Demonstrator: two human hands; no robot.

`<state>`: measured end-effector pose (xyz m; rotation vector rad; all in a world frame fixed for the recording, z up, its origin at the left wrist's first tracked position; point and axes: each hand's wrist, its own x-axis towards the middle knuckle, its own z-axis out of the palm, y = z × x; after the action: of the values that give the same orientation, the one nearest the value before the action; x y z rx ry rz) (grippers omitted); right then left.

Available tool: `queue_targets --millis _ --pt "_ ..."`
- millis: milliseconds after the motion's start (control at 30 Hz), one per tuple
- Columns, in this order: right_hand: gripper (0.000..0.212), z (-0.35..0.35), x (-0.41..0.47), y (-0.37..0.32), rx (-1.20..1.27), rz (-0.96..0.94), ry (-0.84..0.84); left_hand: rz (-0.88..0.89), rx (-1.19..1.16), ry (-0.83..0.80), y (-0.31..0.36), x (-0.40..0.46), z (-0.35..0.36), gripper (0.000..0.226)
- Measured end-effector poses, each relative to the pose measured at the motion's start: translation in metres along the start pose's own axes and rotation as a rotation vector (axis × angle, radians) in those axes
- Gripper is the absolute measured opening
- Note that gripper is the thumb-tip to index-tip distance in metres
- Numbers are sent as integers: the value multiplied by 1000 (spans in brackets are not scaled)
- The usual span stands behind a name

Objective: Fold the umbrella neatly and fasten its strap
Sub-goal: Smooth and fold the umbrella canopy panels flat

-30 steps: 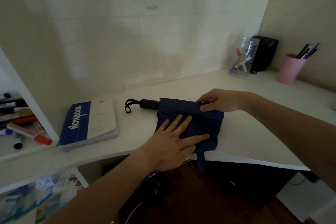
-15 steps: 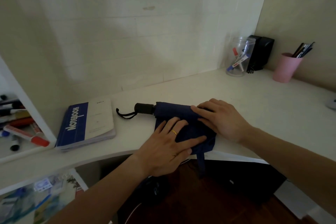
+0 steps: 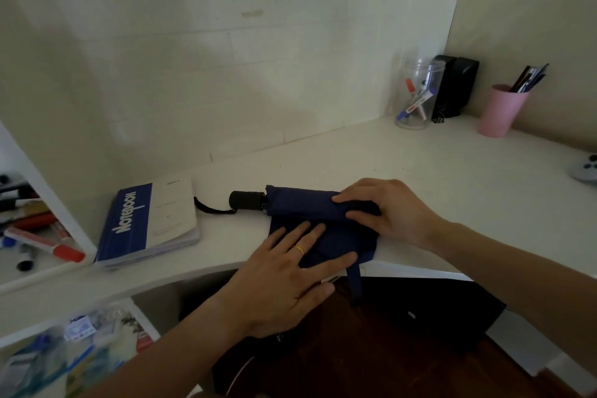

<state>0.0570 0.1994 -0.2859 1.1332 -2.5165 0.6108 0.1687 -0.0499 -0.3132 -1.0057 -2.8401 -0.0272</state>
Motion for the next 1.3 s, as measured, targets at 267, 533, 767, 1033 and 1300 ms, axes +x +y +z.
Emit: queue_targets --millis 267,533,767,1033,1300 --pt "43 6 -6 -3 -227 -119 56 -137 105 362 -52 35 -36 55" --pt "28 -13 -8 5 -57 -40 -48 -174 25 184 -63 60 -33 40" --pt "36 -42 11 19 237 206 -258 -113 88 369 -58 67 -18 39" --pt "39 -19 -14 18 -107 20 -54 -212 -414 142 -60 67 -24 50" --pt "37 -6 -21 18 -206 -23 91 -205 -180 327 -43 74 -4 36"
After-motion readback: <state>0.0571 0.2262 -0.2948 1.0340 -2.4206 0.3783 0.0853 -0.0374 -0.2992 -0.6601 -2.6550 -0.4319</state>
